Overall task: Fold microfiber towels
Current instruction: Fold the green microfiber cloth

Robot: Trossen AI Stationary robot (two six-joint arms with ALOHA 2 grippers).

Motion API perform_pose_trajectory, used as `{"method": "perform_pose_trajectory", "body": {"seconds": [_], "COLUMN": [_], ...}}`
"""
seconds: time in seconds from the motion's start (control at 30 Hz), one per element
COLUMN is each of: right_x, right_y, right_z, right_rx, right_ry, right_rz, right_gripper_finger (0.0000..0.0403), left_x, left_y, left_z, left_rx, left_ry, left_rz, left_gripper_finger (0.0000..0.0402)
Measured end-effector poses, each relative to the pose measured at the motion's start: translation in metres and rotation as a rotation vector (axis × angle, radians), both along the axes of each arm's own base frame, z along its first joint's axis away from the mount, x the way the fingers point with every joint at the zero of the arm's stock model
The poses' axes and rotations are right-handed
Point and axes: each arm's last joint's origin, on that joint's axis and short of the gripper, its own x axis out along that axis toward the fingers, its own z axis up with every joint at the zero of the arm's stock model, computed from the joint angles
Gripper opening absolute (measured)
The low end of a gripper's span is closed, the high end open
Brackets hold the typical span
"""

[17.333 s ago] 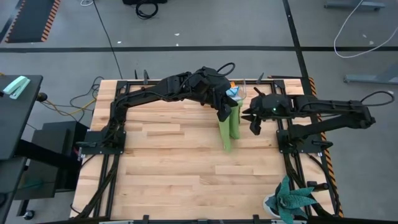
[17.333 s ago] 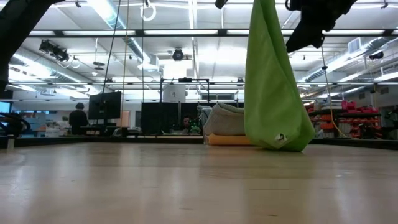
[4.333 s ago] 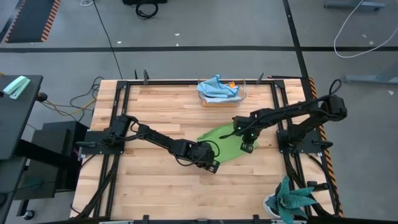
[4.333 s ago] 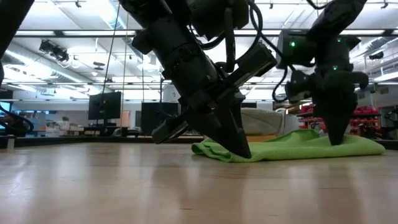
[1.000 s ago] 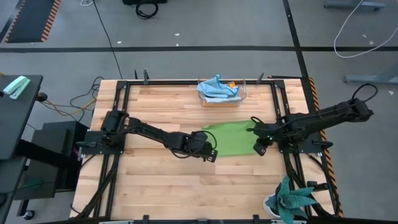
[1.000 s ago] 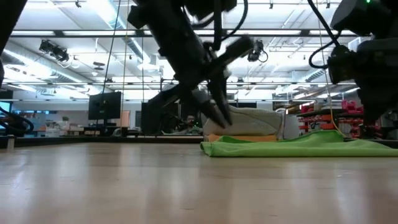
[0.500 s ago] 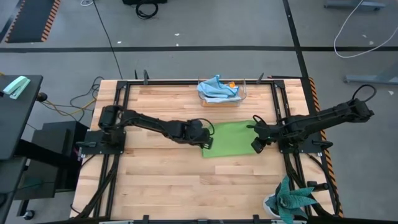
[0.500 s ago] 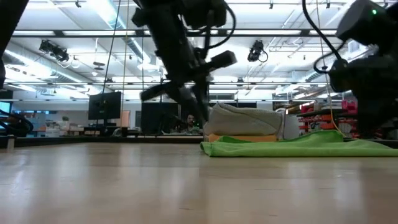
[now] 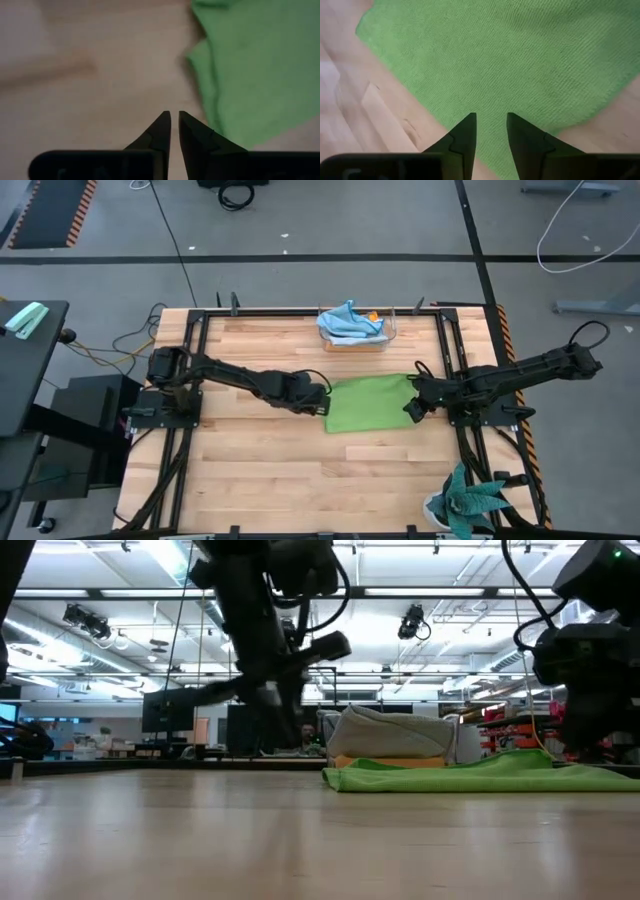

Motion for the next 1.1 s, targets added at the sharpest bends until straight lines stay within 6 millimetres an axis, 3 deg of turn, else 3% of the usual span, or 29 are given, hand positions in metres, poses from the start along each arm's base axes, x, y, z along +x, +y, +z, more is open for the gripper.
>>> {"method": "perform_pose_trajectory", "body": {"seconds": [0.23,0.63,1.1], "right_x": [0.002,0.004,0.006], "right_y": [0.000,0.000,0.001], "right_z": [0.002,0.003,0.005], "right_rx": [-0.024,-0.048,-0.059], "right_ry": [-0.032,-0.056,-0.079], "right_rz": [0.017,0.055,0.076], "right_gripper_finger": [0.0115,0.0115,0.0115], "left_x": [0.011,-0.005,0.004], "left_y": [-0.008,-0.007,0.009], "left_z": [-0.017,-0.040,-0.051], "left_rx": [-0.153,-0.155,-0.178], "left_ry": [-0.262,-0.230,-0.265], "left_rz": [0.041,0.154,0.164], "left_gripper_finger": [0.0058,0.0094,0.0161]}}
